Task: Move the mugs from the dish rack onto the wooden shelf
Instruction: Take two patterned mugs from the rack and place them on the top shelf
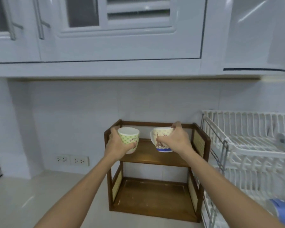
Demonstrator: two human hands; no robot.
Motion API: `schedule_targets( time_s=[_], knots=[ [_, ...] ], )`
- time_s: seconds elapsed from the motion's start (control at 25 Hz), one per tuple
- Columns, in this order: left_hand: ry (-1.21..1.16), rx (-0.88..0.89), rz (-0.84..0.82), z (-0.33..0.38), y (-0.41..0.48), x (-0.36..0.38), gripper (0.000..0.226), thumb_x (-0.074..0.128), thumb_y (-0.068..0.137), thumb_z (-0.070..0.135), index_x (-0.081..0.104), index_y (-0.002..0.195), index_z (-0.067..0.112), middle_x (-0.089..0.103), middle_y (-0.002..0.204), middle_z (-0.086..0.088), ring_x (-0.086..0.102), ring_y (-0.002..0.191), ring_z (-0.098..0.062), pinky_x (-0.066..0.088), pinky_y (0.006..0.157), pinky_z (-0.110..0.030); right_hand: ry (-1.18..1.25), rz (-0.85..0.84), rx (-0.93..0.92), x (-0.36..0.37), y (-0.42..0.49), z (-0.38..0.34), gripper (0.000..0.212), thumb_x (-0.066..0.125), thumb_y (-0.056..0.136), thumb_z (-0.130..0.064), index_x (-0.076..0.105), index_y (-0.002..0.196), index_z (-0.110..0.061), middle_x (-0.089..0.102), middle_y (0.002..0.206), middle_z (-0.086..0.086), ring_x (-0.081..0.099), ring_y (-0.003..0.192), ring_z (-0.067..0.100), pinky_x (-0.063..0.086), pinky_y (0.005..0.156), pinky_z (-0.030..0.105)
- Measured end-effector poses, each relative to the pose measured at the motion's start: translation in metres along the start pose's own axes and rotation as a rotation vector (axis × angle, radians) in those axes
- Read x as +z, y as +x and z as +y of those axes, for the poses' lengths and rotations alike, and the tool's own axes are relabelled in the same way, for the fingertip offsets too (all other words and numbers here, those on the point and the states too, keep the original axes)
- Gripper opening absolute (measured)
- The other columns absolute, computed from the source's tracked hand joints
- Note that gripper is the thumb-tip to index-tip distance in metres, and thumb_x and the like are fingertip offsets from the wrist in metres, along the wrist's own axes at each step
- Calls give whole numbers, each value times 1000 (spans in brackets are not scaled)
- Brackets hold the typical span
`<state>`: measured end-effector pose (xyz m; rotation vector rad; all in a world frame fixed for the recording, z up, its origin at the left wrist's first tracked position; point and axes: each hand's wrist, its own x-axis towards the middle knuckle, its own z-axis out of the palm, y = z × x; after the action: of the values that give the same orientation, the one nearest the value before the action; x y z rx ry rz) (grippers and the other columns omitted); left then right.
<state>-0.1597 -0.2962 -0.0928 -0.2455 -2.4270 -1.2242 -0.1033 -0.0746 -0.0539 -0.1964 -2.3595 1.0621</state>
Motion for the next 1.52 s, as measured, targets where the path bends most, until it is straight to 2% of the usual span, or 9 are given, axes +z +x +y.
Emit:
schedule_targets(
  time_s=[0.2,0.64,0.8,0.92,1.0,1.12,1.24,1.36,1.52],
  knots=[
    [-5,1,-62,-29,29,15,93,82,64,39,27,136,17,54,120,-6,55,113,-28,54,88,-45,40,6,118,51,22,24,67,86,55,-38,42,104,-23,60,105,4,61,91,21,53,64,28],
    [-193,-61,-172,-53,60,48,90,81,68,38,22,135,27,52,112,5,54,106,-19,43,81,-26,42,-63,52,88,56,58,63,88,52,-35,43,95,-29,52,101,-6,52,93,11,41,62,18],
    [57,-16,-255,-32,75,31,96,75,68,49,20,143,27,38,144,-5,41,130,-26,41,98,-35,-17,-195,3,81,65,51,76,85,57,-37,38,117,-32,45,127,3,48,114,23,49,84,33],
    [379,119,-622,-2,107,10,77,66,77,45,30,144,33,22,156,-2,24,141,-25,31,109,-39,-218,-315,-29,73,80,40,96,78,59,-53,29,138,-32,40,141,7,46,123,30,47,95,44],
    [535,117,-789,12,120,2,75,66,77,47,31,143,36,25,156,2,26,141,-25,32,107,-39,-358,-396,-51,70,88,32,102,75,59,-59,25,143,-31,42,144,7,47,124,30,46,91,39],
    [739,153,-769,24,124,5,87,63,71,65,29,145,34,32,154,2,35,136,-25,38,103,-38,-439,-474,-63,63,99,26,107,76,57,-58,27,145,-23,47,142,5,50,122,27,41,79,30],
    [923,139,-636,28,118,22,93,43,69,82,40,140,22,50,139,-7,52,118,-28,45,83,-35,-495,-526,-81,58,104,23,105,76,61,-54,28,147,-17,41,148,4,44,128,25,36,82,27],
    [919,92,-578,32,118,27,101,30,70,87,35,144,19,43,147,-9,46,127,-30,42,96,-39,-522,-577,-83,56,105,21,99,75,66,-50,28,146,-15,41,148,6,44,127,26,39,84,28],
    [717,63,-825,38,129,7,91,50,75,75,19,149,33,22,158,-2,31,139,-29,39,103,-40,-565,-606,-112,55,105,18,91,73,71,-50,33,143,-13,46,143,8,48,122,26,42,83,30]
  ],
)
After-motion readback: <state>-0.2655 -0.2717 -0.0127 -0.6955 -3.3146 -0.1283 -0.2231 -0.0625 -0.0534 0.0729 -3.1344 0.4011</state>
